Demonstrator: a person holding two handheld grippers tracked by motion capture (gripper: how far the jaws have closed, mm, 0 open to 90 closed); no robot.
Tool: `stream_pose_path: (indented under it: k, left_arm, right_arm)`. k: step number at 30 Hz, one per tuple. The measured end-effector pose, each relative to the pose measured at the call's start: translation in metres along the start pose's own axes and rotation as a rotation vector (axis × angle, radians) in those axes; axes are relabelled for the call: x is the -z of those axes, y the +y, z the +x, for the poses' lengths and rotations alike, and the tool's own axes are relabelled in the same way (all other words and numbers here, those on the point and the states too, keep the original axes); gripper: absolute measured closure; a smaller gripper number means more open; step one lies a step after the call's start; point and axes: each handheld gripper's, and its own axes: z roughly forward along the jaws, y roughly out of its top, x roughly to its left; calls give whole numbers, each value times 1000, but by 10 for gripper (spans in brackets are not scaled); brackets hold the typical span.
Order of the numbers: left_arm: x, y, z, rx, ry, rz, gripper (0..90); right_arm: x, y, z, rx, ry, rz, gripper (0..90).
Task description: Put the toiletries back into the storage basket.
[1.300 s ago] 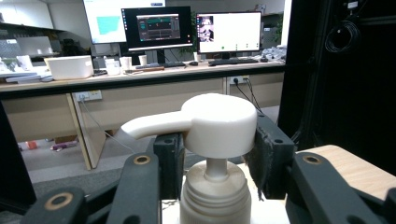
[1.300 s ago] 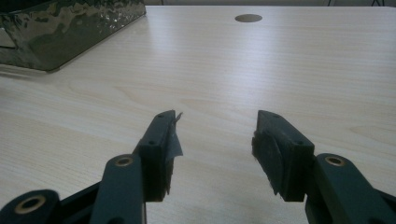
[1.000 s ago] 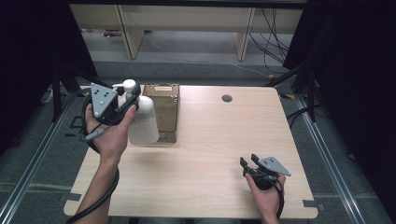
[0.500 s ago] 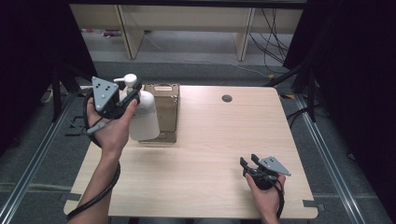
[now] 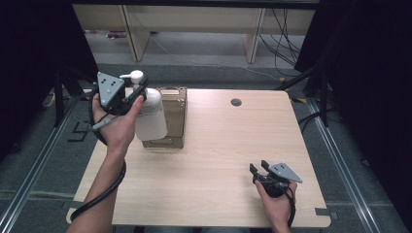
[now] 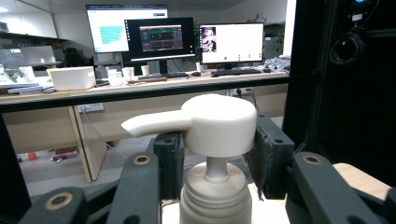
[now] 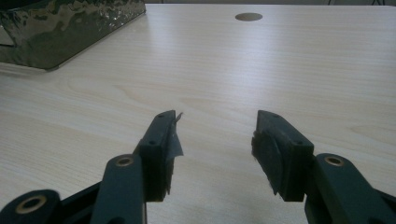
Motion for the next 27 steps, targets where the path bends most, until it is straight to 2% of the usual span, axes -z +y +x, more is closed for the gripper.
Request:
stream_pose_path:
  k: [15, 21, 22, 27]
  left_arm:
    - [-19, -2, 6, 1, -8, 0, 594]
    - [-26, -9, 9, 2, 6, 6, 594]
    - [-27, -10, 10, 1, 8, 6, 594]
    - [-31, -14, 11, -10, 7, 8, 593]
  right_arm:
    - [0, 0, 0, 4, -2, -3, 497]
    - [-1, 0, 2, -19, 16, 4, 495]
    - [0, 0, 1, -7, 5, 9, 495]
    - [-1, 0, 1, 4, 5, 0, 495]
